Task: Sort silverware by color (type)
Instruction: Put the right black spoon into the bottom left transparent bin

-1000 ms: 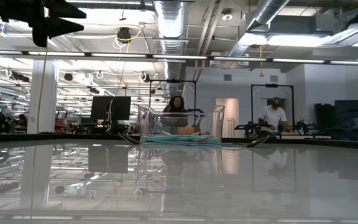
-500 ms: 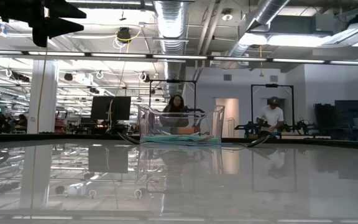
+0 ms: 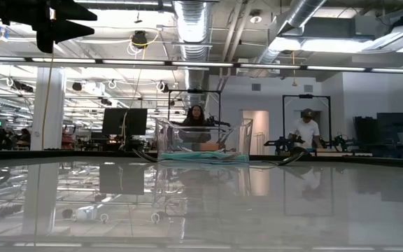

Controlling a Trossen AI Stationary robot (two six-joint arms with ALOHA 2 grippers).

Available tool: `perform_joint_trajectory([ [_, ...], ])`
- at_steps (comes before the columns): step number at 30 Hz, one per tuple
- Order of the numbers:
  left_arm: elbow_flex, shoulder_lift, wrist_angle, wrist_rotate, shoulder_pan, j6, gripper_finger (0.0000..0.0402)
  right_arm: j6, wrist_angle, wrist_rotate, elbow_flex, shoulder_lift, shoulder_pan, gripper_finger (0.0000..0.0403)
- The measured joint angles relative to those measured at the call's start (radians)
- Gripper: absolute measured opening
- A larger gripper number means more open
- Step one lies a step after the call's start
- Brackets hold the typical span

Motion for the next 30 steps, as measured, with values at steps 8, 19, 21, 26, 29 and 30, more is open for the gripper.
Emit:
perform_joint_trajectory([
  [8, 0.000, 0.000, 0.000, 0.000, 0.000, -0.002, 0.0190, 0.069, -0.001, 0.001, 0.000, -0.086, 0.000, 0.0157],
  [19, 0.000, 0.000, 0.000, 0.000, 0.000, -0.003, 0.0190, 0.096, -0.002, 0.039, 0.000, -0.192, -0.022, 0.0156],
  [21, 0.000, 0.000, 0.000, 0.001, 0.000, -0.003, 0.0190, 0.082, -0.003, 0.074, 0.000, -0.207, -0.033, 0.0156],
  [26, 0.000, 0.000, 0.000, 0.029, 0.000, -0.003, 0.0190, 0.014, -0.002, 0.170, 0.000, -0.252, -0.073, 0.0156],
  [29, 0.000, 0.000, 0.000, 0.035, 0.000, -0.003, 0.0190, -0.039, -0.003, 0.248, 0.000, -0.273, -0.115, 0.0156],
  [30, 0.000, 0.000, -0.001, 0.035, 0.000, -0.003, 0.0190, -0.059, -0.003, 0.278, 0.000, -0.279, -0.131, 0.0156],
])
